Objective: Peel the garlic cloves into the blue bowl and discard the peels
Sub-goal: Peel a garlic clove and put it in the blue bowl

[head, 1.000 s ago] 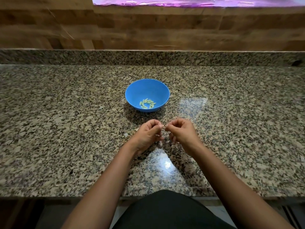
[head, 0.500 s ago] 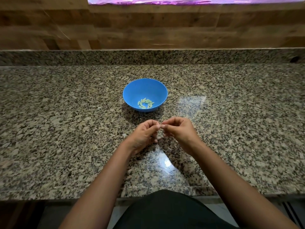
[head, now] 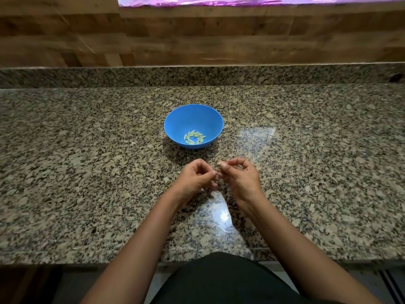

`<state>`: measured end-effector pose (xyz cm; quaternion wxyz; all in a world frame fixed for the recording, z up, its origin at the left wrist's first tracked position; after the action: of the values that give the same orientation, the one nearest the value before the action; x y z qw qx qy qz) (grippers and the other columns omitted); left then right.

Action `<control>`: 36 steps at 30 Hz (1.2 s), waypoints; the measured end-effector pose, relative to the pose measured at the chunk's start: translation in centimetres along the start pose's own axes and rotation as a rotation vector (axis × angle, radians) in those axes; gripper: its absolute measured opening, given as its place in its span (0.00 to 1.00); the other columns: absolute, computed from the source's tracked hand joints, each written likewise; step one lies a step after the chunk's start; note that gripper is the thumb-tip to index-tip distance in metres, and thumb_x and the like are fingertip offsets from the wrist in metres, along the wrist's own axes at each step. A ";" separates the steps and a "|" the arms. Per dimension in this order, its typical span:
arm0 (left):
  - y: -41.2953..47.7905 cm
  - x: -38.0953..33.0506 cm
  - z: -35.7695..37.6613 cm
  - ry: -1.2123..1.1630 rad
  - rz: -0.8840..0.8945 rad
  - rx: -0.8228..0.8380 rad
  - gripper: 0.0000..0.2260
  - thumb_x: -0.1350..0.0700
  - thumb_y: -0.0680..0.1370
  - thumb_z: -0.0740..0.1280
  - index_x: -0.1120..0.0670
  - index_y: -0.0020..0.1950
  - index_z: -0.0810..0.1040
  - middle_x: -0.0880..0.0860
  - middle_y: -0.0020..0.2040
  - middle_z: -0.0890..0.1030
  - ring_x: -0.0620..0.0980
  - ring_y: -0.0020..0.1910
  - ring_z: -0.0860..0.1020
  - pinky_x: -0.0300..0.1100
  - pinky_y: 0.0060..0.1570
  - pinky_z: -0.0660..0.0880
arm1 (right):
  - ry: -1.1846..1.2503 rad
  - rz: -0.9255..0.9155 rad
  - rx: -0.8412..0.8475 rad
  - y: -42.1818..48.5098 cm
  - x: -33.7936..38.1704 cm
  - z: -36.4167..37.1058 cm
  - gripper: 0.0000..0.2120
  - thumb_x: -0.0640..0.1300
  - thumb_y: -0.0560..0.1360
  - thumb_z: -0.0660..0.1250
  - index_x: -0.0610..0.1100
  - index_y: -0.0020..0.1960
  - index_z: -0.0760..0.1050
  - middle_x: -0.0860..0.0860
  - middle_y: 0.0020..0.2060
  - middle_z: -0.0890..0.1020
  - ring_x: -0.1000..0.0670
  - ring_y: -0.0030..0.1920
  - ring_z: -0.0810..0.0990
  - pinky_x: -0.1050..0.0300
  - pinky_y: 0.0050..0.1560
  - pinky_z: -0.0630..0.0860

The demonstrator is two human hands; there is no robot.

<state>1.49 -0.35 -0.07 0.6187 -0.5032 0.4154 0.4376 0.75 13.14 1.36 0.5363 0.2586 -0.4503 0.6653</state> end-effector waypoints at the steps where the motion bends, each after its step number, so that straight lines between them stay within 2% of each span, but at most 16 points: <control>1: 0.1 0.0 -0.2 0.018 0.021 -0.044 0.05 0.68 0.75 0.66 0.60 0.43 0.73 0.57 0.38 0.80 0.48 0.35 0.81 0.39 0.38 0.79 | 0.046 0.040 -0.001 0.1 0.1 -0.1 0.10 0.27 0.72 0.66 0.39 0.44 0.69 0.44 0.37 0.77 0.48 0.34 0.78 0.61 0.36 0.80; 5: 0.2 -0.4 -0.1 0.135 0.111 -0.099 0.08 0.69 0.74 0.67 0.57 0.49 0.79 0.58 0.43 0.80 0.48 0.38 0.80 0.40 0.40 0.80 | 0.014 0.098 -0.007 0.4 0.1 -0.5 0.10 0.28 0.72 0.67 0.39 0.47 0.69 0.42 0.40 0.77 0.48 0.35 0.78 0.62 0.35 0.79; 7: 0.2 -0.6 0.3 0.189 0.138 -0.125 0.05 0.66 0.75 0.68 0.59 0.49 0.80 0.58 0.44 0.82 0.48 0.37 0.80 0.41 0.41 0.80 | 0.005 0.106 -0.005 0.3 0.1 -0.5 0.10 0.29 0.72 0.67 0.39 0.48 0.70 0.41 0.41 0.78 0.49 0.35 0.78 0.62 0.35 0.79; 11: 0.4 -0.4 0.6 0.167 0.145 -0.197 0.06 0.62 0.74 0.71 0.63 0.48 0.80 0.59 0.44 0.83 0.50 0.38 0.81 0.43 0.40 0.80 | 0.033 0.115 0.009 0.3 0.1 -0.4 0.11 0.29 0.72 0.67 0.39 0.49 0.69 0.42 0.41 0.79 0.50 0.35 0.78 0.62 0.36 0.79; 15: 0.6 0.1 0.9 0.118 0.137 -0.209 0.02 0.63 0.74 0.69 0.59 0.45 0.79 0.58 0.41 0.82 0.49 0.36 0.79 0.42 0.40 0.79 | 0.087 0.119 0.014 0.2 -0.1 -0.2 0.12 0.28 0.71 0.67 0.40 0.48 0.69 0.43 0.39 0.79 0.50 0.35 0.78 0.63 0.35 0.78; 21: 0.4 0.3 1.1 0.160 0.171 -0.229 0.01 0.63 0.75 0.69 0.58 0.45 0.79 0.58 0.41 0.82 0.52 0.39 0.79 0.50 0.46 0.79 | -0.026 0.038 0.004 0.1 0.1 0.1 0.12 0.28 0.72 0.67 0.39 0.50 0.67 0.43 0.36 0.78 0.50 0.32 0.77 0.63 0.32 0.77; 28: 0.5 -0.1 0.9 0.282 0.213 -0.209 0.01 0.62 0.75 0.69 0.57 0.46 0.78 0.55 0.38 0.81 0.48 0.37 0.79 0.45 0.42 0.79 | -0.065 0.029 0.063 0.6 0.7 -0.2 0.15 0.26 0.72 0.65 0.41 0.48 0.64 0.44 0.34 0.76 0.49 0.31 0.76 0.62 0.33 0.77; 32: 0.5 0.0 0.8 0.259 0.182 -0.146 0.01 0.62 0.76 0.68 0.57 0.46 0.78 0.56 0.39 0.81 0.49 0.37 0.79 0.44 0.43 0.79 | -0.199 -0.001 0.091 1.0 1.0 -0.7 0.16 0.26 0.72 0.65 0.43 0.45 0.62 0.44 0.35 0.77 0.49 0.32 0.78 0.61 0.33 0.76; 36: 0.4 -0.3 0.7 0.192 0.114 -0.065 0.02 0.64 0.76 0.66 0.58 0.45 0.77 0.53 0.38 0.79 0.45 0.35 0.79 0.39 0.41 0.78 | -0.303 -0.003 0.147 1.3 1.2 -1.0 0.16 0.26 0.72 0.63 0.43 0.43 0.62 0.46 0.34 0.74 0.48 0.34 0.77 0.59 0.36 0.76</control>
<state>1.09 0.37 0.23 0.5338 -0.5381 0.4860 0.4350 -0.70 14.60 1.45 0.4429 0.3950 -0.4758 0.6492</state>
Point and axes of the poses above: each hand's wrist, its own y-axis towards the middle knuckle, its own z-axis out of the palm, x = y × z, the point moved 1 cm from there along y, towards the middle knuckle
